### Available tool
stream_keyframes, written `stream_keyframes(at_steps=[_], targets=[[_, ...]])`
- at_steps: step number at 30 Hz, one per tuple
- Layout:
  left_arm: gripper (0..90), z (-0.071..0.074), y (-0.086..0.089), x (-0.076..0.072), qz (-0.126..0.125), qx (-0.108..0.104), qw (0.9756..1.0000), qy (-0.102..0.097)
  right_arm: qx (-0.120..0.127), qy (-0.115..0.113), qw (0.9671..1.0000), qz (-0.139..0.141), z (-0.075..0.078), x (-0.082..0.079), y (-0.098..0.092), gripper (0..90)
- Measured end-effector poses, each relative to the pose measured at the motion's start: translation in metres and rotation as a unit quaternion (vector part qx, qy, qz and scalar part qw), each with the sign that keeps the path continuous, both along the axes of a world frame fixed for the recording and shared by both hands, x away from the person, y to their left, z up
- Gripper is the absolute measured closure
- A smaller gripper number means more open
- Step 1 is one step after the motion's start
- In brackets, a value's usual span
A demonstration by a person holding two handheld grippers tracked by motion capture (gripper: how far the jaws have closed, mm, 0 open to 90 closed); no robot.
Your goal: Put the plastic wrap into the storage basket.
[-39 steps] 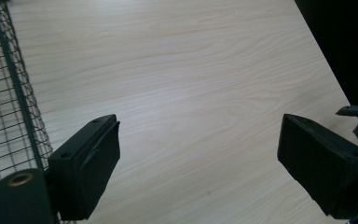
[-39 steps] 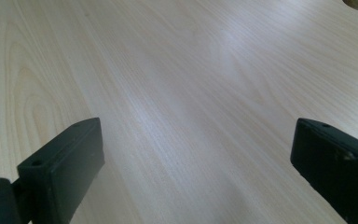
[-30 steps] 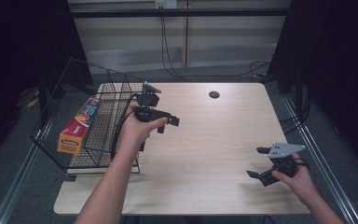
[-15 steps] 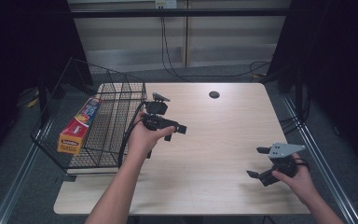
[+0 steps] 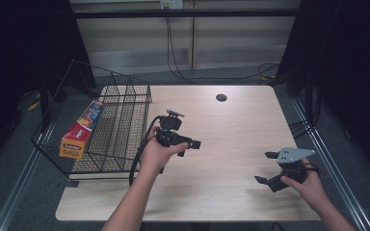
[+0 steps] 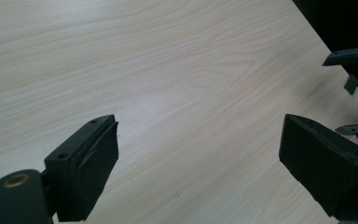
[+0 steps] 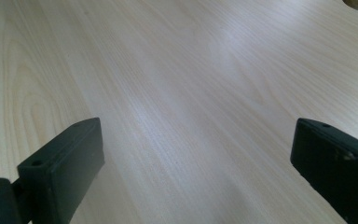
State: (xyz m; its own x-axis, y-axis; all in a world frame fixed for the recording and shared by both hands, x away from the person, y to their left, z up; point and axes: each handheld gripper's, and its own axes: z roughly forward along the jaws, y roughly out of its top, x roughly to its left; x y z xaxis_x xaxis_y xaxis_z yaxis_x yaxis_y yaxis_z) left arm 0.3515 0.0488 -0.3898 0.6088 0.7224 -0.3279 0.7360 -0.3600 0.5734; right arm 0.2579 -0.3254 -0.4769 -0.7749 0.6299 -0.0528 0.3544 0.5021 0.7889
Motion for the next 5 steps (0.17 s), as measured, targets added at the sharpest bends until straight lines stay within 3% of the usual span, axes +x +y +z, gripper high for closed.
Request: stream_keyframes(at_steps=[5], targets=[[10.8,-0.0121,-0.004,-0.0039,-0.001,0.002,1.0,-0.001,-0.001,-0.001,1.0,-0.001,-0.0001,0.0001,0.0,2.4]])
